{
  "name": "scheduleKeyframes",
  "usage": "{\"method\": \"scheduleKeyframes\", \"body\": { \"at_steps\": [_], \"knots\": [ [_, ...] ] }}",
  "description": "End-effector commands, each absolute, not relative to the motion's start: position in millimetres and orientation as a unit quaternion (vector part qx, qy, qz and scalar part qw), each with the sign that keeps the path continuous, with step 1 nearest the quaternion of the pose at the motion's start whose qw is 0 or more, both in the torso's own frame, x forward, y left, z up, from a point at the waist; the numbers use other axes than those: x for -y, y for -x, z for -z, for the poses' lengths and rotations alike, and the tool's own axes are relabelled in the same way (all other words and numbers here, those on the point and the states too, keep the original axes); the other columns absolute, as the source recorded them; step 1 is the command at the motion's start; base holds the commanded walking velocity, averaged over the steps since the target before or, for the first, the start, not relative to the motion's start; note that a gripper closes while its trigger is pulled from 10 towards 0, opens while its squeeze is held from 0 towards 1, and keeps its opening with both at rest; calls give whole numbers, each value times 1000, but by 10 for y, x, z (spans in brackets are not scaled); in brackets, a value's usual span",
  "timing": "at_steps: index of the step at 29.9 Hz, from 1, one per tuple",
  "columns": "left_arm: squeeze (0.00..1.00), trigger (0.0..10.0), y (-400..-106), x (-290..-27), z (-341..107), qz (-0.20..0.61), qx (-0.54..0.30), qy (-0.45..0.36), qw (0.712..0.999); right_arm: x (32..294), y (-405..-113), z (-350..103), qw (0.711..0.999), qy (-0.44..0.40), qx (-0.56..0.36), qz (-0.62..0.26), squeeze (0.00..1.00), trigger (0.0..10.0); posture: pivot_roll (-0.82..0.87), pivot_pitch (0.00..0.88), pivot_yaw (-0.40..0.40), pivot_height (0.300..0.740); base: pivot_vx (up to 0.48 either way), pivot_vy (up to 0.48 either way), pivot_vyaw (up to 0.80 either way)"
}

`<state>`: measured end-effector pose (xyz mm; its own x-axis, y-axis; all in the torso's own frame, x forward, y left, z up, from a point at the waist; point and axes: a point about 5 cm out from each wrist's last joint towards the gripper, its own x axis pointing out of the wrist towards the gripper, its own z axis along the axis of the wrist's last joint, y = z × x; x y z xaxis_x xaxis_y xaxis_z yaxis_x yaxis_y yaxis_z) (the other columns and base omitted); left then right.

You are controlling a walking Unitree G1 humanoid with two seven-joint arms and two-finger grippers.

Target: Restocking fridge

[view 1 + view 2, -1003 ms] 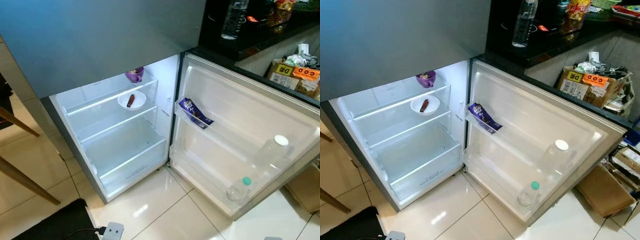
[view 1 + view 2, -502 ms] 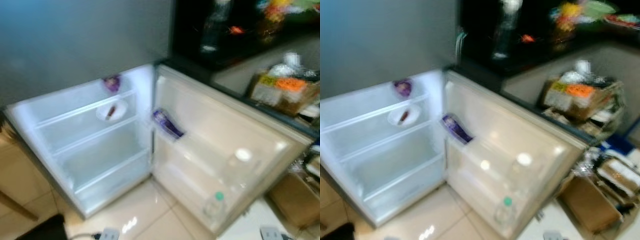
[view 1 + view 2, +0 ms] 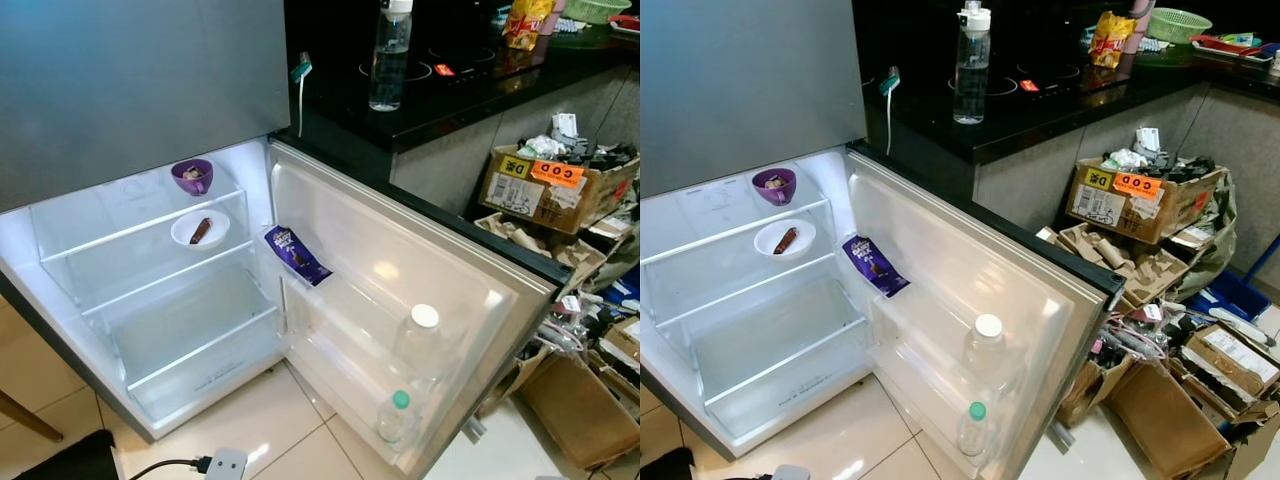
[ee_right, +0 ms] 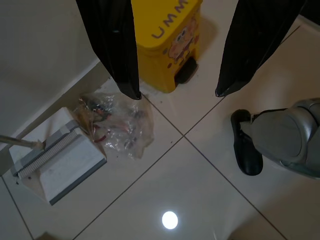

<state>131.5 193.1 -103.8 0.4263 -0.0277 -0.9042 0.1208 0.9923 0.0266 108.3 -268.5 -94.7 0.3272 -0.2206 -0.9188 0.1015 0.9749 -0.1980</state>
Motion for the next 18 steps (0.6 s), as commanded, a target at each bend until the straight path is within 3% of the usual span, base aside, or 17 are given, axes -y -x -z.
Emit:
{"method": "scheduleKeyframes", "body": {
  "at_steps": [1,18],
  "knots": [
    [0,10000,-1178,-1935,1085,45,-558,-46,827,2697,-1079,945,814,50,-570,104,0,10000,-69,39,-40,740,0,0,0],
    [0,10000,-1149,-1930,1096,50,-565,-60,821,2771,-1090,916,816,50,-563,123,0,10000,-67,39,-40,740,0,0,0]
  ]
}}
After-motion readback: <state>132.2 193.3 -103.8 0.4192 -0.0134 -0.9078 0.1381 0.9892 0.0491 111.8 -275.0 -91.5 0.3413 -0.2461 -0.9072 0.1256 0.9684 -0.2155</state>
